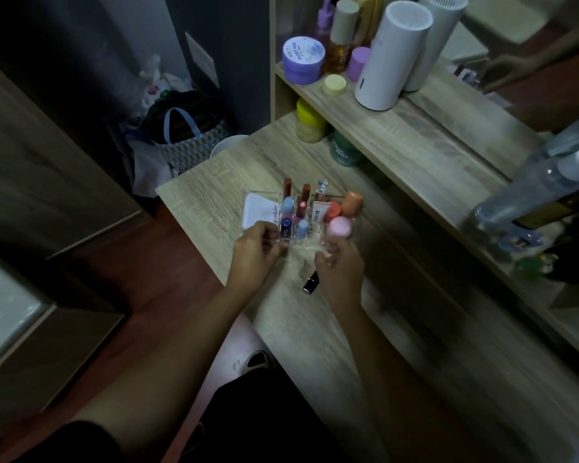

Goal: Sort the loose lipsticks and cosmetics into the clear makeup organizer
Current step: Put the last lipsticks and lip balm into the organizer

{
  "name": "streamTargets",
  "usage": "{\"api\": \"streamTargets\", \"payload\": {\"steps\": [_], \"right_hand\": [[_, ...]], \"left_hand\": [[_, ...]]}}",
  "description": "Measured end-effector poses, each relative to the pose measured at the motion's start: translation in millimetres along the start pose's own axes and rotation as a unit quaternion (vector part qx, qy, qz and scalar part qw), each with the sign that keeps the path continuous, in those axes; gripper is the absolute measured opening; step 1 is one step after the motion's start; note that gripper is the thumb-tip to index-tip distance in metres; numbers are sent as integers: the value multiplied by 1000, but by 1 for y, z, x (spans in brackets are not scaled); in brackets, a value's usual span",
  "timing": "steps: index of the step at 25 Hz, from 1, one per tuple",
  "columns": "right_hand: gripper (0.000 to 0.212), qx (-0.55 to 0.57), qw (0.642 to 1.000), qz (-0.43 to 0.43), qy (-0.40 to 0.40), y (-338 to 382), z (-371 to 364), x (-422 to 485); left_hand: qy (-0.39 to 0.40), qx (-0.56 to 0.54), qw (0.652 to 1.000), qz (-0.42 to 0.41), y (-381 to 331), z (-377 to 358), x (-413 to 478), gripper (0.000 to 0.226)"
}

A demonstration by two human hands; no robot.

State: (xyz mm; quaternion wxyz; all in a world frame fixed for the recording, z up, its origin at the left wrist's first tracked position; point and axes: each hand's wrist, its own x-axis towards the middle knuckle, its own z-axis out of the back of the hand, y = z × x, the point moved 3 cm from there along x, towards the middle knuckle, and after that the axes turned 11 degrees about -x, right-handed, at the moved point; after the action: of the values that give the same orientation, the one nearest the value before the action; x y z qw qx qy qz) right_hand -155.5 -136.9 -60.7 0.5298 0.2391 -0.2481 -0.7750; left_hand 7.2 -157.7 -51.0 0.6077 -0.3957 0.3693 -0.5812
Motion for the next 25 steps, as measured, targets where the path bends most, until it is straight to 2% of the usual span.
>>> {"api": "streamTargets", "payload": {"steps": [2,4,6,8,10,12,15,17,19,21,25], "right_hand": [[33,-23,999,-48,2,-12,-2,-11],[42,-27,994,-99,45,-21,-5,-18],[41,-12,990,-116,74,-25,-5,-21],[38,47,987,-122,91,-29,-1,-20],[41,152,971,-131,128,-30,6,-20],[43,227,954,-119,156,-29,15,-20],[39,264,952,-67,144,-27,28,-16],[39,277,950,-48,136,-24,34,-9],[38,282,951,-39,121,-19,36,-1],[36,249,966,1,73,-11,39,9],[32,161,984,70,14,4,33,25]], "left_hand": [[4,10,1000,1,3,-2,-14,15],[27,28,999,-10,4,-7,-26,11],[58,48,997,-22,6,-11,-32,12],[88,70,993,-35,8,-16,-34,12],[114,100,987,-57,10,-20,-36,15],[145,148,973,-107,14,-26,-39,26],[197,236,928,-210,23,-35,-45,46],[221,277,903,-243,30,-38,-45,54],[257,295,890,-233,38,-41,-45,59],[286,306,882,-216,47,-44,-46,61],[276,320,875,-235,50,-43,-45,60]]}}
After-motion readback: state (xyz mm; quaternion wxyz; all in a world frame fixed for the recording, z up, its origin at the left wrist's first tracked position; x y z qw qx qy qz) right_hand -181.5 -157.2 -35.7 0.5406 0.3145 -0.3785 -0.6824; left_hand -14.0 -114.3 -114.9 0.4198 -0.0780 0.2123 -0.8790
